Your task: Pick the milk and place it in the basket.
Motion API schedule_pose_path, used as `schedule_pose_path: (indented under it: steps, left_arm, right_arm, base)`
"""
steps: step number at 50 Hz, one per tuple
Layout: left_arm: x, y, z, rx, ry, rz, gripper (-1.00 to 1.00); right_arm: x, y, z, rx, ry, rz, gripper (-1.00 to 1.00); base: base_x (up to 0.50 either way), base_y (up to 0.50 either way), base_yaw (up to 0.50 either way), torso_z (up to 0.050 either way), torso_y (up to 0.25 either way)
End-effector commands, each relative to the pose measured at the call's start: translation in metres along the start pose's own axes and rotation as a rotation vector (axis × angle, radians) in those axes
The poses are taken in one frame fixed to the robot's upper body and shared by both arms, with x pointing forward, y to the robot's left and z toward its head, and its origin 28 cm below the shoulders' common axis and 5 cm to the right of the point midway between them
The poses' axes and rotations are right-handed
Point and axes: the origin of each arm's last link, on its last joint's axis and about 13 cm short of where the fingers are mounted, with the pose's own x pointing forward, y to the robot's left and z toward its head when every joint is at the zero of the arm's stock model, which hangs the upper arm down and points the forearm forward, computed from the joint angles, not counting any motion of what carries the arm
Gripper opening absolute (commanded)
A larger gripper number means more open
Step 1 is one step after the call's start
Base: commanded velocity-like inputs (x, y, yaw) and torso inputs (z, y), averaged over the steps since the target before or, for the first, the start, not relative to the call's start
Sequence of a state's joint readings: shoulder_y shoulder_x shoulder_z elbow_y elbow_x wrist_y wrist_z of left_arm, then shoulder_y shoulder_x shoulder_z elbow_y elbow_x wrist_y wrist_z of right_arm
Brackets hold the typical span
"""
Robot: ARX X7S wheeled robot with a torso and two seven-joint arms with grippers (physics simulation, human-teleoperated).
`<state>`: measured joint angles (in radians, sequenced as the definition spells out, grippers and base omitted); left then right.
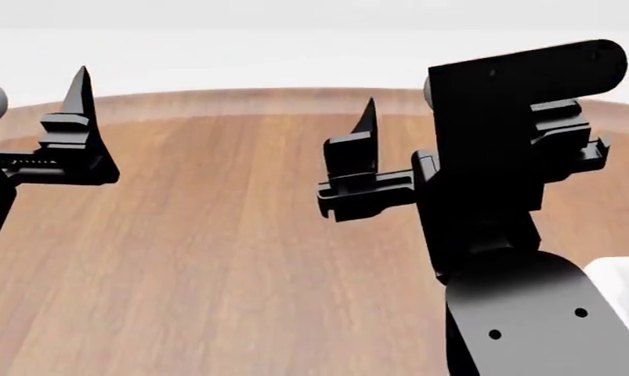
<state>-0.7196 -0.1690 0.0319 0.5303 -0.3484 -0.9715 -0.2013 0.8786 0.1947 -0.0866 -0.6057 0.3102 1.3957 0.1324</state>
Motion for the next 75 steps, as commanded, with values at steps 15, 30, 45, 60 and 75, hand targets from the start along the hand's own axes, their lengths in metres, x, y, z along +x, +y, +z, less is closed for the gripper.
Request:
schedule_pose_path:
  steps: [15, 30, 45, 60, 75]
  left_arm:
    - [0.002, 0.001, 0.0, 0.004, -0.002, 0.004, 1.0]
    - [0.003, 0.001, 0.001, 0.013, -0.003, 0.003, 1.0]
    - [0.003, 0.002, -0.001, 0.019, 0.003, 0.002, 1.0]
    - [0.004, 0.002, -0.001, 0.018, 0.003, 0.001, 1.0]
    - [0.004, 0.002, 0.0, 0.014, 0.002, 0.004, 1.0]
  right_arm:
    - [0.008, 0.007, -0.021, 0.041, 0.221, 0.623, 1.0]
    - [0.0, 0.017, -0.026, 0.008, 0.296, 0.876, 1.0]
    - [-0.01, 0.03, -0.035, -0.027, 0.343, 1.047, 1.0]
    - [-0.012, 0.044, -0.05, 0.015, 0.44, 1.12, 1.0]
    - [-0.006, 0.049, -0.073, 0.039, 0.524, 1.117, 1.0]
  base:
    - [0.0, 0.0, 0.0, 0.0, 0.0]
    - [0.0, 0.0, 0.0, 0.0, 0.0]
    - [0.0, 0.0, 0.0, 0.0, 0.0]
    - [0.0, 0.0, 0.0, 0.0, 0.0]
    - [0.0, 0.0, 0.0, 0.0, 0.0]
